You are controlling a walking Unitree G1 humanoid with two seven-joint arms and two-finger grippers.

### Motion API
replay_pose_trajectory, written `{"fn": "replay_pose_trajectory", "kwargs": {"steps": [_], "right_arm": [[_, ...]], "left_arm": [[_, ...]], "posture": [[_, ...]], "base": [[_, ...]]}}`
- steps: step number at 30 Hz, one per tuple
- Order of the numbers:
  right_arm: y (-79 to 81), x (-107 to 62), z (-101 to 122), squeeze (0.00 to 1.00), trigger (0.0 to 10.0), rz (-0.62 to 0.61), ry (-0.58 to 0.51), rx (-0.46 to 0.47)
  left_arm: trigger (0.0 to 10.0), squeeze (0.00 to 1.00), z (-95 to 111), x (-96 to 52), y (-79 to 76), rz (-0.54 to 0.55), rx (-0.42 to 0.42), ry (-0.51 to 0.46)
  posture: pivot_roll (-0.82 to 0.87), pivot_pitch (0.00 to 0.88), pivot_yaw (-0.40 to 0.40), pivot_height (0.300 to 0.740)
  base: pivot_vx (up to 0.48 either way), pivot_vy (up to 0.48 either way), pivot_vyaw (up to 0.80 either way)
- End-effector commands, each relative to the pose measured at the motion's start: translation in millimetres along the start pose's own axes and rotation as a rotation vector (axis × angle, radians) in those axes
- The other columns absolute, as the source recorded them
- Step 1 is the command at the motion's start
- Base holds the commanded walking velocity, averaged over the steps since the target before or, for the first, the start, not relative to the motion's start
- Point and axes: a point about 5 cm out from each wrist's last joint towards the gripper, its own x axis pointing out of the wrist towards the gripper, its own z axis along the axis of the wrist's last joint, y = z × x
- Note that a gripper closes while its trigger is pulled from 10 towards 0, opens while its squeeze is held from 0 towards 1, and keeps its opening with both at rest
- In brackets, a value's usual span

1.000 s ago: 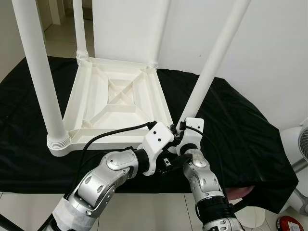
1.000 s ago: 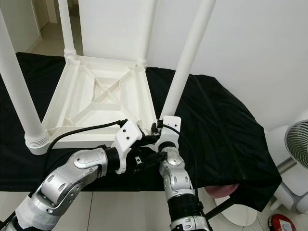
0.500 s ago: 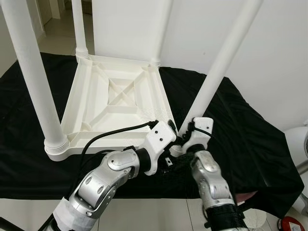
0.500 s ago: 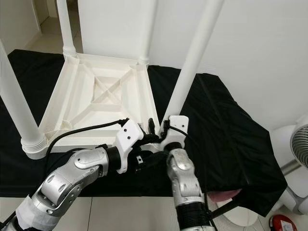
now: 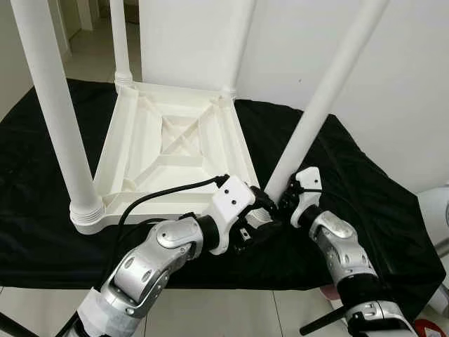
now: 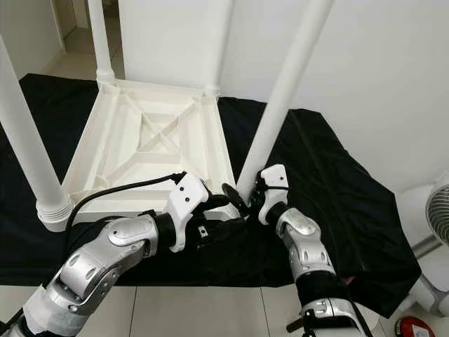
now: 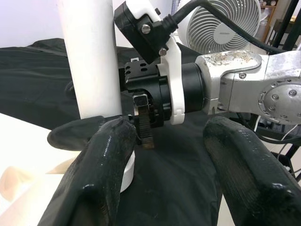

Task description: Building children table

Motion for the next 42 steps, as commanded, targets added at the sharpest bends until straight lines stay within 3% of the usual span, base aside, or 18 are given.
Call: {"fn": "replay_pose_trajectory", "kwargs": {"steps": [1, 6, 7, 8, 19, 25, 26, 27, 28, 32, 36, 42], "right_arm": [[0.1, 5.9, -1, 0.0, 10.0, 0.063, 0.025, -0.012], [2.3, 17.4, -2, 0.0, 10.0, 0.114, 0.052, -0.036], [2.6, 20.1, -4, 0.0, 4.0, 0.134, 0.063, -0.03], [3.4, 22.7, -8, 0.0, 0.0, 0.158, 0.082, -0.021], [2.7, 17.8, -18, 0.0, 0.0, 0.178, 0.129, 0.034], [-4.7, 10.8, -22, 0.0, 0.0, 0.109, 0.112, 0.075], [-5.5, 10.3, -22, 0.0, 4.1, 0.078, 0.103, 0.084], [-5.8, 10.1, -23, 0.0, 4.1, 0.058, 0.096, 0.09], [-5.2, 10.2, -22, 0.0, 10.0, 0.033, 0.079, 0.103], [-1.7, 11.0, -21, 0.0, 10.0, -0.038, 0.051, 0.118], [12.4, 10.1, -24, 0.0, 10.0, -0.184, 0.02, 0.144], [17.1, 6.9, -24, 0.0, 10.0, -0.285, 0.006, 0.167]], "left_arm": [[10.0, 0.0, -1, 1.8, -0.3, -0.016, 0.006, 0.019], [10.0, 0.0, 0, 1.3, 0.3, -0.012, 0.009, 0.021], [10.0, 0.0, 0, 0.8, 0.6, -0.009, 0.01, 0.022], [10.0, 0.0, 0, 0.1, 1.2, -0.004, 0.012, 0.023], [10.0, 0.0, 0, -1.2, 0.7, 0.002, 0.008, 0.024], [10.0, 0.0, -3, -0.2, 0.2, -0.004, 0.002, 0.031], [10.0, 0.0, -4, 0.1, -0.2, -0.005, -0.001, 0.033], [10.0, 0.0, -5, 0.2, -0.5, -0.006, -0.003, 0.034], [10.0, 0.0, -6, 0.5, -0.9, -0.007, -0.009, 0.036], [10.0, 0.0, -11, 0.0, -1.7, -0.007, -0.023, 0.047], [10.0, 0.0, -23, -3.8, -0.5, 0.017, -0.045, 0.076], [10.0, 0.0, -23, -6.1, 1.4, 0.036, -0.049, 0.074]], "posture": [[0.05, 0.0, -0.137, 0.74], [0.06, 0.0, -0.14, 0.74], [0.07, 0.0, -0.144, 0.74], [0.07, 0.0, -0.147, 0.74], [0.07, 0.0, -0.146, 0.74], [0.06, 0.0, -0.142, 0.74], [0.05, 0.0, -0.142, 0.74], [0.05, 0.0, -0.142, 0.74], [0.05, 0.0, -0.141, 0.74], [0.04, 0.0, -0.142, 0.74], [0.05, 0.0, -0.152, 0.74], [0.05, 0.0, -0.152, 0.74]], "base": [[0.0, 0.0, 0.0], [0.0, 0.0, 0.0], [0.0, 0.0, 0.0], [0.0, 0.0, 0.0], [0.0, 0.0, 0.0], [0.0, 0.0, 0.0], [0.0, 0.0, 0.0], [0.0, 0.0, 0.0], [0.0, 0.0, 0.0], [0.0, 0.0, 0.0], [0.0, 0.0, 0.0], [0.0, 0.0, 0.0]]}}
